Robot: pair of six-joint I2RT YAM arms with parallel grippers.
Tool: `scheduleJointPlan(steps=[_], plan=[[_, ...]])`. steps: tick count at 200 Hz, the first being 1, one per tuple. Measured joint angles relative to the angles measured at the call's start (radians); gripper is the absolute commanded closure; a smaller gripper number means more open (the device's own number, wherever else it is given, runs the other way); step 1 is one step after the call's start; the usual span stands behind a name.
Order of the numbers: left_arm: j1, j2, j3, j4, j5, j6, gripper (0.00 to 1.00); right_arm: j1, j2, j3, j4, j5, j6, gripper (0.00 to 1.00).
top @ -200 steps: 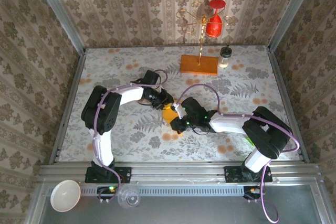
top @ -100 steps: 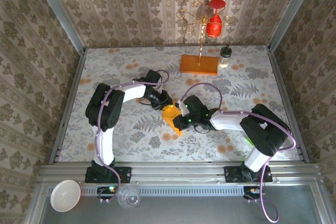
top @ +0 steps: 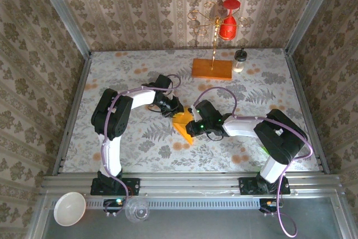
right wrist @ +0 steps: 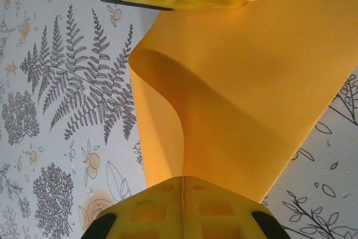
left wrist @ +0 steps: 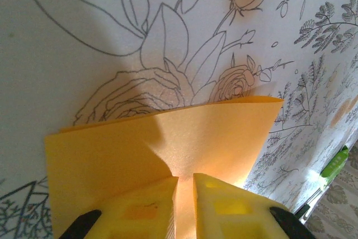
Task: Fold a paper plane with a square sheet of paper (pick it up from the middle)
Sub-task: Third fold the triangle at the center of the table.
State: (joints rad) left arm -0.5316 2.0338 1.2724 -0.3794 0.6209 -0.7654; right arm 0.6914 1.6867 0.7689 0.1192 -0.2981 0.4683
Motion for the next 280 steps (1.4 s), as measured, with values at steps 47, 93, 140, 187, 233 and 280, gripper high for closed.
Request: scheduleJointPlan(steps=[47,93,140,187,233,280], plan=[[0.000,0.000,0.000,0.000,0.000,0.002,0.83,-0.003,0.021,0.012,-0.021,0.002,0.000,0.97],[0.000,0.000,0.000,0.000,0.000,0.003,0.83,-0.003,0.033,0.024,-0.030,0.002,-0.001,0.97],[0.000,0.000,0.000,0.000,0.000,0.003,0.83,-0.005,0.042,0.029,-0.034,0.002,-0.001,0.97],[0.000,0.000,0.000,-0.001,0.000,0.003,0.84,-0.006,0.045,0.030,-0.034,-0.001,-0.001,0.97],[0.000,0.001,0.000,-0.003,0.000,0.003,0.85,-0.008,0.056,0.031,-0.034,-0.004,-0.001,0.96],[-0.001,0.002,0.000,-0.003,0.001,0.003,0.86,-0.008,0.068,0.043,-0.038,-0.026,0.000,0.97]])
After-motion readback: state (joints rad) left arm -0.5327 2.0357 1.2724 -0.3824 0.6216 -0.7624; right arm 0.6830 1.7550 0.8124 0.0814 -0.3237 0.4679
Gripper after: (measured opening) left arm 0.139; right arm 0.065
